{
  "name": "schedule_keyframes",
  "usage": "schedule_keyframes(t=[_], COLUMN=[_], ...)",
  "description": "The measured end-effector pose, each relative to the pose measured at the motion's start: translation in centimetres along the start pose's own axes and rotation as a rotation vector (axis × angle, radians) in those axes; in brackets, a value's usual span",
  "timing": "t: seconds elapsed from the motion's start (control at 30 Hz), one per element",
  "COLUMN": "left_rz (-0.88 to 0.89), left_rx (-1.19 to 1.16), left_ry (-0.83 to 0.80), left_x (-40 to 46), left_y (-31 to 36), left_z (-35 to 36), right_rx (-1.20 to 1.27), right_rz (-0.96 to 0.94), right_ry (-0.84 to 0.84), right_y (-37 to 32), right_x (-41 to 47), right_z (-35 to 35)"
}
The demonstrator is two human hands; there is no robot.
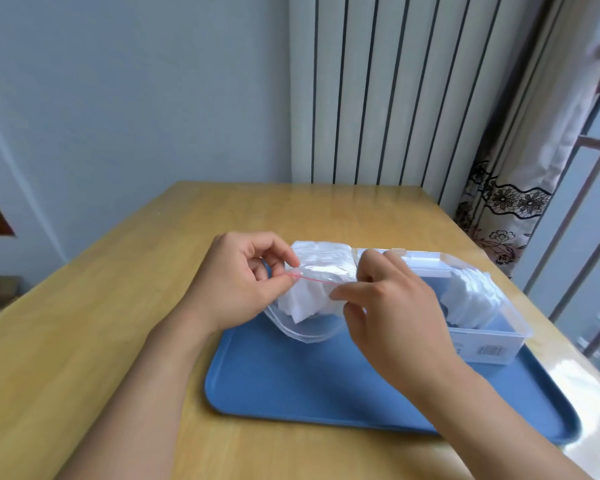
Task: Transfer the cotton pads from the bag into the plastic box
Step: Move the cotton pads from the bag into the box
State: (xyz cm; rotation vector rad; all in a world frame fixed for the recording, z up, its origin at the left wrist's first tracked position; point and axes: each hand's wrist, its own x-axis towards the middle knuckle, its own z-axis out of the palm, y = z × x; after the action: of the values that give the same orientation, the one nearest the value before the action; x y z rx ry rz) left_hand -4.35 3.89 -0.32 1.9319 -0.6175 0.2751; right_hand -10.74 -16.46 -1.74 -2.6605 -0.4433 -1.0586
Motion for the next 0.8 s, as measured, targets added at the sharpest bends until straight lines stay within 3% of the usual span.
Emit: schedule_keyframes(t=[0.33,0.57,0.73,0.8], left_rz=[-0.035,-0.038,-0.042,-0.032], left_rx=[-0.339,-0.352,-0.333,-0.319], left_ry=[-0.026,0.106,0.121,0.126], left_x=[0.1,0.4,0.5,0.4], left_y=[0.9,0.9,0.7,0.8], left_z=[2.6,2.3,2.2,2.2], right_rx=[0.018,0.304,0.353,0.243], right_rz=[0.170,0.237,0.254,0.253], right_ry=[0.028,-0.049,0.017,0.037], right_y=[-1.1,-0.9,-0.2,0.3], right_x=[-0.3,-0.5,-0.1,0.1], right_z=[0.7,0.2,-0.8,-1.0])
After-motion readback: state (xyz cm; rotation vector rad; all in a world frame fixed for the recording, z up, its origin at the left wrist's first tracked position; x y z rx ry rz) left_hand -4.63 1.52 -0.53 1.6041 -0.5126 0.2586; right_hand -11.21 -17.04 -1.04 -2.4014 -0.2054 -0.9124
